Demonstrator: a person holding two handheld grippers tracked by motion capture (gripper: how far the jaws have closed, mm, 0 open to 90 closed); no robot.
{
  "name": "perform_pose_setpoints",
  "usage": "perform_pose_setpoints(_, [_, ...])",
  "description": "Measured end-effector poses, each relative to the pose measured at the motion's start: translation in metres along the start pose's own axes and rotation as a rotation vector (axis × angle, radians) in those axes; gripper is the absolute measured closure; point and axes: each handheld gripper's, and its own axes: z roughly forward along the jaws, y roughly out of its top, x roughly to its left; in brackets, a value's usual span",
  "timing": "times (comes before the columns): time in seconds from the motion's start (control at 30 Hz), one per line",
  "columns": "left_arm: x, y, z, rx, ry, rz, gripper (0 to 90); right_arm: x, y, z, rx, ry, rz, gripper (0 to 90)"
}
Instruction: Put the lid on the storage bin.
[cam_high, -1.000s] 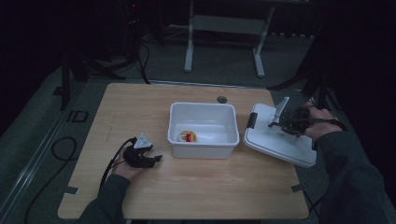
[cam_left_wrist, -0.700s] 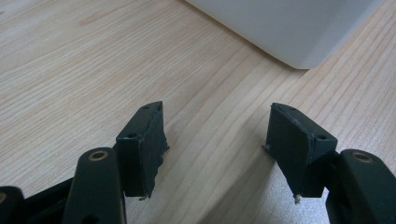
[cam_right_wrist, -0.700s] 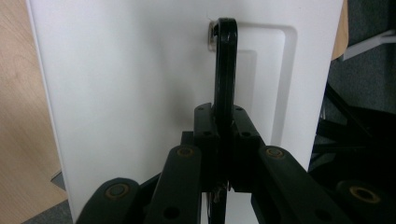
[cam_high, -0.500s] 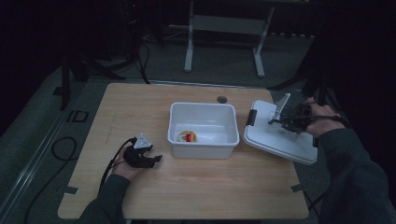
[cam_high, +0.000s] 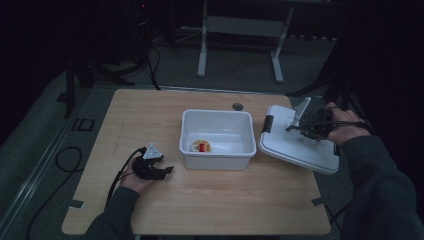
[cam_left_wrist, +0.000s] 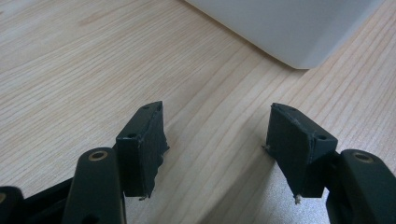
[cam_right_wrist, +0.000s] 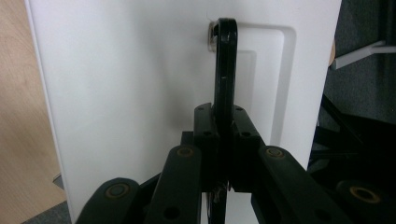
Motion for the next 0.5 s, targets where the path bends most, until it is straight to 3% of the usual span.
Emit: perform_pose_setpoints(0.5, [0.000, 0.000, 0.000, 0.000, -0.001, 0.002, 37.3, -0.001, 0.012, -0.005, -0.013, -0.007, -0.027, 84.2])
